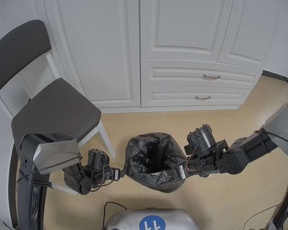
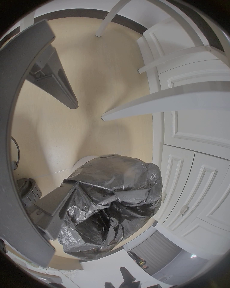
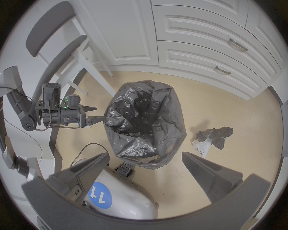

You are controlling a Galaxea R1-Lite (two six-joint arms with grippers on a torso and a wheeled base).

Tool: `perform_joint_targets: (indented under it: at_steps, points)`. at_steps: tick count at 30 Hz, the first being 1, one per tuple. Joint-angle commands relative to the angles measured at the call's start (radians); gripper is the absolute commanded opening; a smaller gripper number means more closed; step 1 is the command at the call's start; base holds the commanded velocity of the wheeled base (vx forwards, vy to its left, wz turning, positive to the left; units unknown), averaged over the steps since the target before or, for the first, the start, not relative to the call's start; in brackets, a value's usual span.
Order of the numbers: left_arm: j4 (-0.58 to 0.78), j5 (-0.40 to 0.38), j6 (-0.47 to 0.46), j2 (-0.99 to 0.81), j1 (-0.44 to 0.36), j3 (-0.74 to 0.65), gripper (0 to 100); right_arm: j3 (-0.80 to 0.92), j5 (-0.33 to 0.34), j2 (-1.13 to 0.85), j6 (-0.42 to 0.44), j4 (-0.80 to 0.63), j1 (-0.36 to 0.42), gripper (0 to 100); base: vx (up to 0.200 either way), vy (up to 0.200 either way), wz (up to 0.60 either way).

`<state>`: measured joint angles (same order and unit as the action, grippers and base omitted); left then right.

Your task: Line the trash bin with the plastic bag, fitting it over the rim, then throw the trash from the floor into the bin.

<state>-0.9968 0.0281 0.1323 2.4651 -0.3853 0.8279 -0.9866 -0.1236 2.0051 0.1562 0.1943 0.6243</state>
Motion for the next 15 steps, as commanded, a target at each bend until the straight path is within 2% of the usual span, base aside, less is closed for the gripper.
perform_joint_targets:
  at_steps: [1, 5, 15]
  points:
    - [0.000, 0.001, 0.009, 0.028, 0.008, 0.023, 100, -0.029, 0.001, 0.057, -0.007, 0.001, -0.040, 100, 0.000, 0.000, 0.00]
    - [0.001, 0.000, 0.010, 0.017, 0.025, 0.017, 100, -0.047, 0.001, 0.077, -0.010, 0.001, -0.074, 100, 0.000, 0.000, 0.00]
    - [0.001, -0.007, 0.007, 0.000, 0.045, 0.014, 100, -0.050, 0.001, 0.080, -0.015, 0.001, -0.100, 100, 0.000, 0.000, 0.00]
